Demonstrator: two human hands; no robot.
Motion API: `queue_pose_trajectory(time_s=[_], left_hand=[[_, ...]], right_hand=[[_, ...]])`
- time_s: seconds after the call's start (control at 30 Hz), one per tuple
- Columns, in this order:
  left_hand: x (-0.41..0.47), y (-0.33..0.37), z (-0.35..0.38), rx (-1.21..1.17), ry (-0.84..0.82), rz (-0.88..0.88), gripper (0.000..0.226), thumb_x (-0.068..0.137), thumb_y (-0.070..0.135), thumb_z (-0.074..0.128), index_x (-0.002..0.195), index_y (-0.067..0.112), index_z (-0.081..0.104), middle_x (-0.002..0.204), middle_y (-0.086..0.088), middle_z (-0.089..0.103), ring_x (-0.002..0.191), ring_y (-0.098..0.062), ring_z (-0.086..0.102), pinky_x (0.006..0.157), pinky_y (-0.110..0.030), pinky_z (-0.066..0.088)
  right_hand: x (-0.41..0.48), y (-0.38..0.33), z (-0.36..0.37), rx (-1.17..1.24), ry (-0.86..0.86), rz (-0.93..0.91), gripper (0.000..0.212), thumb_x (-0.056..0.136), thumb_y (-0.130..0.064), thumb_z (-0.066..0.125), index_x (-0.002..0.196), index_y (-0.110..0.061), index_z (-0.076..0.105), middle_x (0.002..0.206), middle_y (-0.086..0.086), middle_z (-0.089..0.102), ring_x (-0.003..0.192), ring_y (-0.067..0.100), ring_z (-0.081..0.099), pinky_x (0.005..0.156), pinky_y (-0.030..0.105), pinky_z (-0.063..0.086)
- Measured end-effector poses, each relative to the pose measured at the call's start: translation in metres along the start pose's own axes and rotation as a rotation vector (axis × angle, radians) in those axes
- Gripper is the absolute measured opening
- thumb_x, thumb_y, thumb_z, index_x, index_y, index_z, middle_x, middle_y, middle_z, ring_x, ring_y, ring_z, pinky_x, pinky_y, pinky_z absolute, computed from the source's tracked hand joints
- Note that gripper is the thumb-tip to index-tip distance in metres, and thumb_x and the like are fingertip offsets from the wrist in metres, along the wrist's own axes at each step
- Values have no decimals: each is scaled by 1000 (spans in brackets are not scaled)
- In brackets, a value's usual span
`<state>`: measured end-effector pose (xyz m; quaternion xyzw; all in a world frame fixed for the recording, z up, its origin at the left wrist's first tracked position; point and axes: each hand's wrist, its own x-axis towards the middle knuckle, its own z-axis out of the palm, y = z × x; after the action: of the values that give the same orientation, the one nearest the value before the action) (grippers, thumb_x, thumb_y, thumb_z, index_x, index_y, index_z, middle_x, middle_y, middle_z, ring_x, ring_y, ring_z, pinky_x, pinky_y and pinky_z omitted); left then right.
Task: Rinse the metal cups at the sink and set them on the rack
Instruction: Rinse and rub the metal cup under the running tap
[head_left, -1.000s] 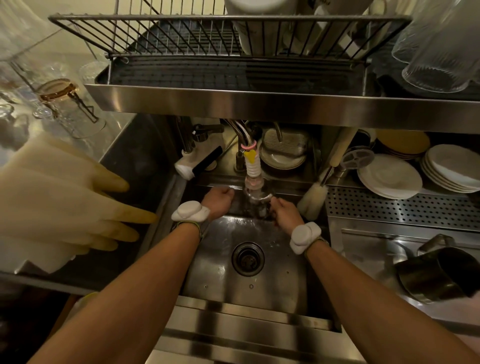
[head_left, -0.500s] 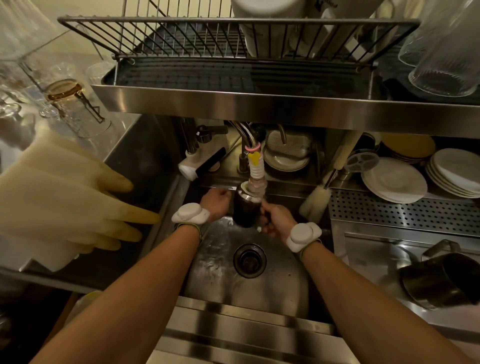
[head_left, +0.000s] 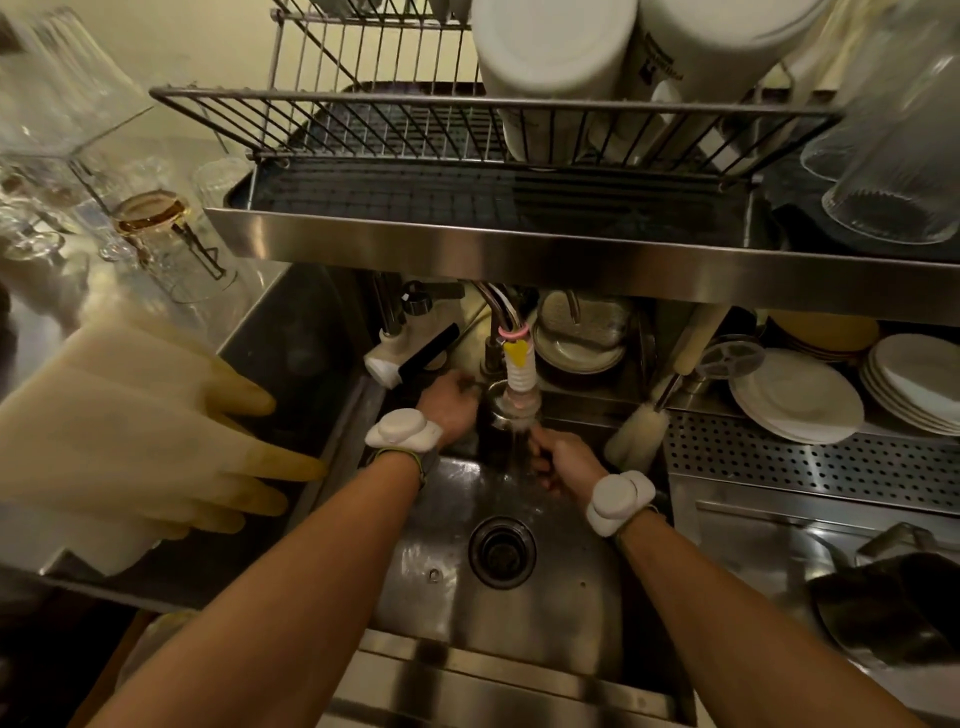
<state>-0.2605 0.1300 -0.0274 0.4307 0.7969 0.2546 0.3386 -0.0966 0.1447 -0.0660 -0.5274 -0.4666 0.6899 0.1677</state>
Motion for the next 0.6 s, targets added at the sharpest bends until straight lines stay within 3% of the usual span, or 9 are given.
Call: queue_pose_trajectory(time_s=[0.07, 0.17, 0.27, 0.37, 0.47, 0.6], left_hand=[[-1, -4, 2, -13, -54, 26, 38, 90, 16, 53, 127, 15, 57, 132, -9, 59, 125, -29, 53, 107, -35, 41], [-9, -10, 3, -51, -214, 84, 62, 76, 13, 68, 135, 14, 50, 133, -8, 58, 125, -24, 54, 106, -37, 43], [-16, -11, 6, -64, -358, 143, 76, 73, -3, 70, 141, 12, 40, 131, -9, 56, 121, -21, 55, 93, -32, 49], [-19, -12, 8, -58, -386, 172, 80, 70, -10, 69, 142, 10, 39, 130, -11, 56, 119, -23, 54, 85, -27, 47], [-18, -13, 6, -66, -300, 186, 72, 75, -3, 70, 140, 13, 43, 135, -10, 56, 126, -25, 53, 96, -29, 46], [-5, 4, -10, 83, 108, 190, 55, 87, 16, 60, 139, 11, 44, 139, -11, 52, 129, -30, 49, 107, -35, 39]], right_hand=[[-3, 1, -4, -11, -6, 27, 42, 100, -35, 36, 62, -17, 39, 55, 1, 33, 46, 15, 30, 46, 23, 21], [-11, -2, -9, -128, -23, 49, 37, 94, -26, 46, 58, -15, 42, 57, 3, 35, 47, 14, 33, 44, 21, 27], [-19, -6, -12, -318, -28, 29, 23, 84, -7, 55, 62, -11, 50, 58, 3, 45, 49, 13, 40, 42, 18, 33], [-18, -1, -13, -386, -29, -55, 19, 81, -9, 63, 64, -15, 56, 61, 0, 53, 55, 10, 47, 49, 19, 36], [-16, -1, -10, -406, -44, -140, 22, 86, -23, 67, 66, -23, 58, 63, -7, 57, 59, 4, 52, 51, 12, 38], [-13, -6, -9, -439, -24, -127, 31, 93, -40, 54, 67, -23, 57, 64, -7, 56, 60, 4, 51, 56, 17, 36]])
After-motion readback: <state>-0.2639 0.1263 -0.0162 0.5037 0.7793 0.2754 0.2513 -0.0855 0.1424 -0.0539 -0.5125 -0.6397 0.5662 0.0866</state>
